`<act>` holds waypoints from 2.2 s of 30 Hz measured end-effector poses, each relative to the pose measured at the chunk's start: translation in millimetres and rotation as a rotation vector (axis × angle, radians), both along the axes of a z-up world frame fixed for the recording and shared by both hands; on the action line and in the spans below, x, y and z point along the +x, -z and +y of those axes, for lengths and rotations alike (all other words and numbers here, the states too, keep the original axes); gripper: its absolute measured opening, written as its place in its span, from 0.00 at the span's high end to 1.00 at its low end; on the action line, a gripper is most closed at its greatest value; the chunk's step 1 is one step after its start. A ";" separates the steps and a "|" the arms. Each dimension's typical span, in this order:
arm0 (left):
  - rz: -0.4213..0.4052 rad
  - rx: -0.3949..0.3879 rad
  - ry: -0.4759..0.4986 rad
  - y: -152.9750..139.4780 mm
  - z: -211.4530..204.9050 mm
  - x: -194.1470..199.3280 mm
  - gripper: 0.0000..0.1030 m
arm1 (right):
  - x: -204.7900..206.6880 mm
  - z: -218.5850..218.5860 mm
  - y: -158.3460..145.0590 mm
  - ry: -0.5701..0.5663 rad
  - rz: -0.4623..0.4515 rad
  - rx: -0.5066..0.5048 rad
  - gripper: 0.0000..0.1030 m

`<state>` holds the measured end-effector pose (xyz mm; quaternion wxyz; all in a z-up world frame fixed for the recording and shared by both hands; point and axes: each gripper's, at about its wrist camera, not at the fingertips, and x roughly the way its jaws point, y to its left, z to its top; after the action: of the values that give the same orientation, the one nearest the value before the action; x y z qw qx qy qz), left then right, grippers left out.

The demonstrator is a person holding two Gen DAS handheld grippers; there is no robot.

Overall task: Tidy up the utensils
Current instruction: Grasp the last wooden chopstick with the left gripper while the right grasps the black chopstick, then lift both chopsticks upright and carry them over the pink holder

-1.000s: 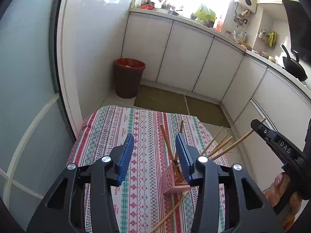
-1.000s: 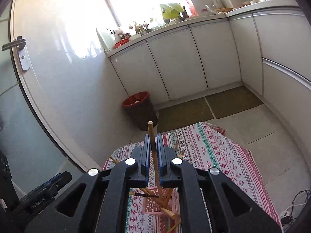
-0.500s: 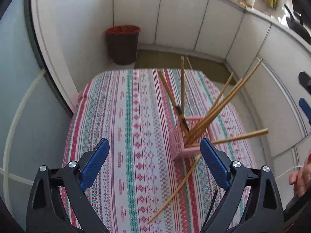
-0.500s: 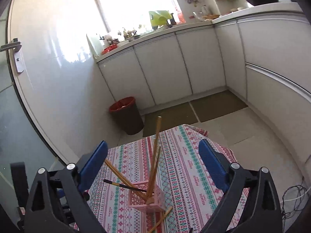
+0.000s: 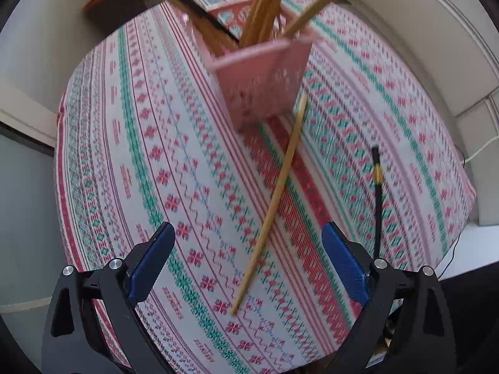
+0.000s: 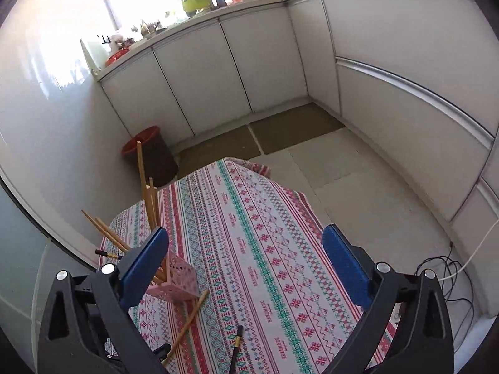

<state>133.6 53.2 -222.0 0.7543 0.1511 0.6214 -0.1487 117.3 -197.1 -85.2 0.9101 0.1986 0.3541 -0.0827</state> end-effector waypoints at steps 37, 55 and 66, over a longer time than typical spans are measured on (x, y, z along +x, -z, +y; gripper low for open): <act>-0.169 -0.163 0.131 -73.0 3.6 -124.3 0.96 | -101.2 147.1 195.5 -0.168 0.513 -0.176 0.26; -0.277 -0.225 0.109 -101.1 11.7 -117.1 0.95 | -93.3 107.4 175.8 -0.169 0.477 0.064 0.95; -0.409 -0.318 0.086 -137.1 17.7 -123.7 0.95 | -98.2 80.4 81.1 -0.195 0.217 0.040 0.95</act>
<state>9.9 70.9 -84.9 0.8714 0.0840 0.4178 -0.2429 19.1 -116.7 -166.3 0.8660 0.1713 0.4696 -0.0076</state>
